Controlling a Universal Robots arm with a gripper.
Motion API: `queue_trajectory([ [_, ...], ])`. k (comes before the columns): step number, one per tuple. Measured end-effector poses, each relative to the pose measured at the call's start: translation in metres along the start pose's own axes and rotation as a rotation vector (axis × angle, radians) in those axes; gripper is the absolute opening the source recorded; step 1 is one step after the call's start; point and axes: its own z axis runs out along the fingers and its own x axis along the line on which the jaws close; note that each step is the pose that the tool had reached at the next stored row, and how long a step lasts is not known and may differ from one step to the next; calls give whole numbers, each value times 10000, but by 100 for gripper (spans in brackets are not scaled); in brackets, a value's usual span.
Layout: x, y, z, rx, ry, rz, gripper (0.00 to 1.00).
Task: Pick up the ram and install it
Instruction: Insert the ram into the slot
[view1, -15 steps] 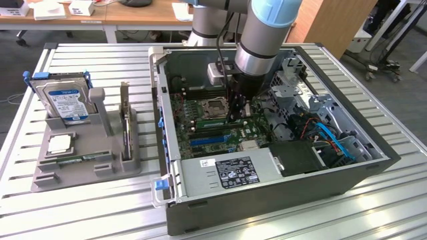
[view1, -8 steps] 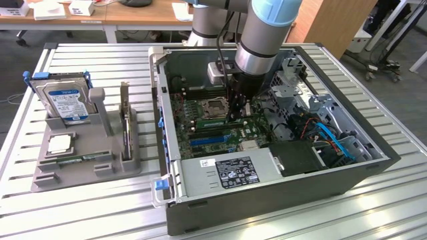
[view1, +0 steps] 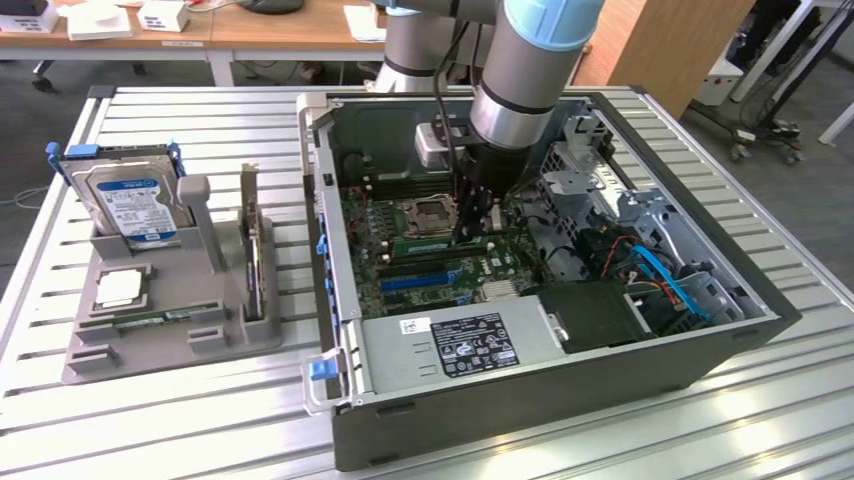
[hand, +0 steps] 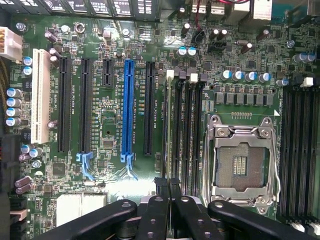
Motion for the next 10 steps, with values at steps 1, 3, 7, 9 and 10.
queue_trajectory([
  [1,0,0,-8,0,-1,0,11],
  [3,-1,0,-15,1,-4,0,11],
  [7,-1,1,-16,0,-1,0,11],
  [9,-1,1,-16,0,-1,5,11],
  [10,-1,0,-16,1,-2,19,11],
])
